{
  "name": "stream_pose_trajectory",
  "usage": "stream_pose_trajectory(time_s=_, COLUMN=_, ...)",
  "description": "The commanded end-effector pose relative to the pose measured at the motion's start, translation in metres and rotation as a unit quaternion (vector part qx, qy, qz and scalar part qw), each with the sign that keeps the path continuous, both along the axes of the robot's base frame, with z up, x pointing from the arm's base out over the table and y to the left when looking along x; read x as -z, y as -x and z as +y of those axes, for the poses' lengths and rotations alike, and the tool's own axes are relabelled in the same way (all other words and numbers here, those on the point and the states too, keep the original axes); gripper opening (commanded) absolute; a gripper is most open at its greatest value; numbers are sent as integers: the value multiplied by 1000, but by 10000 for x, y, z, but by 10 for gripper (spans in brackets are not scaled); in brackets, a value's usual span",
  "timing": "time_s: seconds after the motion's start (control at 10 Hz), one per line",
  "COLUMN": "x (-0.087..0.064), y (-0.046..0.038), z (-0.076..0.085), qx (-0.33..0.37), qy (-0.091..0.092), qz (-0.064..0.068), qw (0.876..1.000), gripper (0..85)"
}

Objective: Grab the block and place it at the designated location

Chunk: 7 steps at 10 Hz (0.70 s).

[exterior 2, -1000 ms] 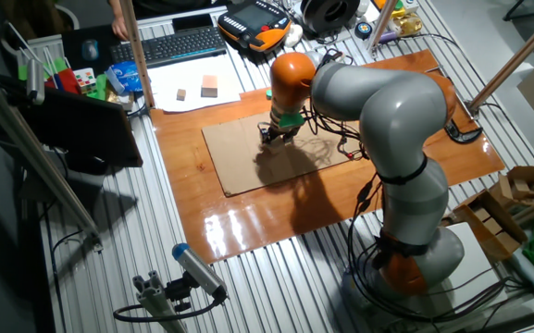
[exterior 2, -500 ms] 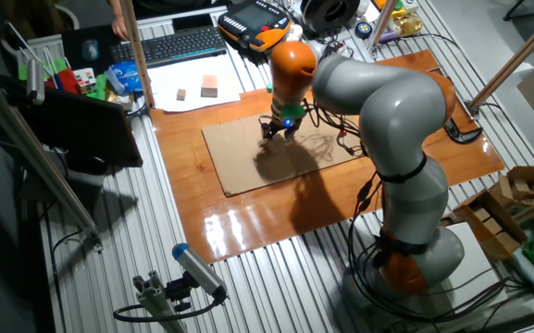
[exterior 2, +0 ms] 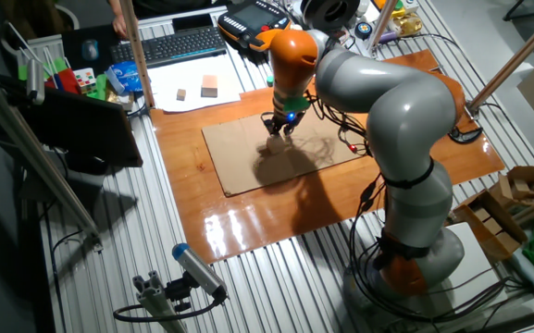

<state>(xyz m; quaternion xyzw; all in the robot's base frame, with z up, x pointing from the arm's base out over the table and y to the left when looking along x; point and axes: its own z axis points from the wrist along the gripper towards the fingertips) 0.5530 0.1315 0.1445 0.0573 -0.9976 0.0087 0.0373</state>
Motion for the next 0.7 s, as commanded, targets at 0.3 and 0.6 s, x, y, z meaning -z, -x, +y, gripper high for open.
stream_pose_trajectory(time_s=0.3, x=-224, y=109, z=-116, qx=-19, qy=1, qz=-6, qw=1000, gripper=7)
stream_pose_trajectory(time_s=0.6, x=-219, y=84, z=-176, qx=-23, qy=-2, qz=-15, qw=1000, gripper=7)
